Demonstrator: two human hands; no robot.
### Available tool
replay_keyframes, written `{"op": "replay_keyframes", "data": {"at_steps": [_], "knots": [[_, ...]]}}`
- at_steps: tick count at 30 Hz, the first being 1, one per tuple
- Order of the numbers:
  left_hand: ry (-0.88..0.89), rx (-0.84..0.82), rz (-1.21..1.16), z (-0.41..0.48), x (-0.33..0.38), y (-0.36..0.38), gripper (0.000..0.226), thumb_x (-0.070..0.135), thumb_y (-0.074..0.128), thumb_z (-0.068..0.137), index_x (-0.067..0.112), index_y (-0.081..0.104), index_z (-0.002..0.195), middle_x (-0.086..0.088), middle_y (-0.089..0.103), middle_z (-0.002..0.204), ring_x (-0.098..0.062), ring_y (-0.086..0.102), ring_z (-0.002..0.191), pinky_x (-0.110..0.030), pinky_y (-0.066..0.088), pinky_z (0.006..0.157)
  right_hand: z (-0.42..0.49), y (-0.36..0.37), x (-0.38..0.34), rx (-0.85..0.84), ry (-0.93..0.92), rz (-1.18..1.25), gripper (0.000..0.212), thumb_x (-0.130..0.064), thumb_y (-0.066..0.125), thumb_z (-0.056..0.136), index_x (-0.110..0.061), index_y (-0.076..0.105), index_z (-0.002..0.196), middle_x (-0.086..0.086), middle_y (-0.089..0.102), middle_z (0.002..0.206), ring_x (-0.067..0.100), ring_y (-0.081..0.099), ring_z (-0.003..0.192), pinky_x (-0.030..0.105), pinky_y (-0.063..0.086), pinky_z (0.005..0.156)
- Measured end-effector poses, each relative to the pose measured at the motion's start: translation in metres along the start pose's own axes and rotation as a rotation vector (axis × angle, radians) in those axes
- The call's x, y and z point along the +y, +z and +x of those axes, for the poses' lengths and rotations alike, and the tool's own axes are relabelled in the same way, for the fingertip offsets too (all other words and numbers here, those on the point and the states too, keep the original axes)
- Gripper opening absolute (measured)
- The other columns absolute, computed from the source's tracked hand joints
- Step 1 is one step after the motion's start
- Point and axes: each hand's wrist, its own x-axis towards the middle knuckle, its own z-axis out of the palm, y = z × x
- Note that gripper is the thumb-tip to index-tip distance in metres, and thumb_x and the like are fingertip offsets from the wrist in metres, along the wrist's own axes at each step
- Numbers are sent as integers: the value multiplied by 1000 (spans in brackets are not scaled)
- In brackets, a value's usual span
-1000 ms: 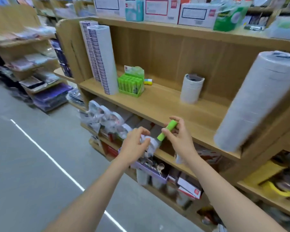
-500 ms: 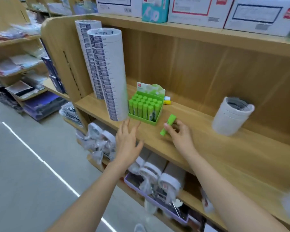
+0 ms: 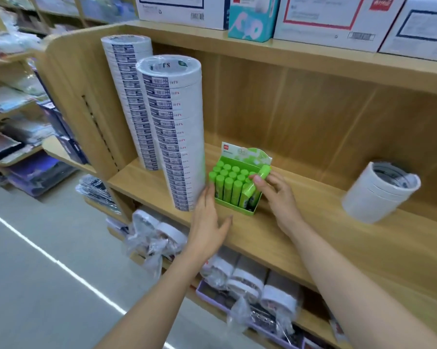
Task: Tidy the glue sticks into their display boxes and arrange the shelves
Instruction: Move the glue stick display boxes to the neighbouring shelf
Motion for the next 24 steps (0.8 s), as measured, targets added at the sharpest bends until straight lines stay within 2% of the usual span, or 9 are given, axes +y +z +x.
{"op": "replay_keyframes", "data": {"at_steps": [2,5,7,10,13,14,16,19,24], "knots": [[-8,-17,-51,5,0,-2,87,19,65,90,6,9,155,-12,17,160,-21,15,149,-28,13,120,-4,-1,-2,45,1,2,22,-29,67,90,-15,75,106,-6,64,114,12,52,122,30,38,110],[-16,-74,-82,12,-2,-2,90,19,67,88,7,9,155,-14,18,158,-25,15,148,-35,15,121,-13,-3,-6,83,23,39,14,-26,66,92,-19,75,100,-3,65,111,9,58,112,25,44,100],[-4,-114,-111,17,-2,-1,91,17,68,87,6,9,155,-15,18,158,-26,16,148,-31,12,119,-19,-4,-7,116,43,89,11,-22,65,93,-19,74,96,-2,66,107,4,62,100,21,46,89],[43,-153,-124,21,0,1,89,19,67,87,7,11,155,-17,11,157,-28,16,147,-28,13,117,-26,-5,-6,163,45,110,13,-14,65,92,-20,72,101,-7,71,103,0,65,94,17,47,84],[31,-161,-172,26,5,2,94,32,69,83,6,13,154,-19,4,159,-26,10,148,-18,7,112,-29,-5,-4,207,49,108,18,-8,66,91,-18,71,106,-7,72,102,4,66,94,21,50,86],[30,-147,-197,29,5,2,99,40,68,77,4,14,152,-20,9,158,-27,13,147,-19,8,114,-30,-4,-4,220,52,112,19,-9,67,90,-20,71,104,-4,72,104,7,66,97,25,51,89],[27,-107,-246,36,1,4,110,51,66,64,3,15,149,-16,22,152,-28,24,143,-33,19,119,-30,-4,-4,223,35,88,20,-11,69,89,-26,73,101,2,69,115,13,65,107,32,50,98],[43,-108,-288,45,-1,6,122,51,73,56,9,7,150,-8,23,151,-23,26,143,-43,25,119,-30,-3,-5,161,9,42,21,-12,70,88,-27,72,103,4,66,123,16,60,118,35,48,103],[34,-132,-260,46,4,14,128,47,77,52,16,7,154,-12,17,155,-19,16,145,-33,17,120,-28,-14,-6,130,43,26,19,-13,70,89,-26,73,103,1,71,114,13,64,110,33,50,99]]}}
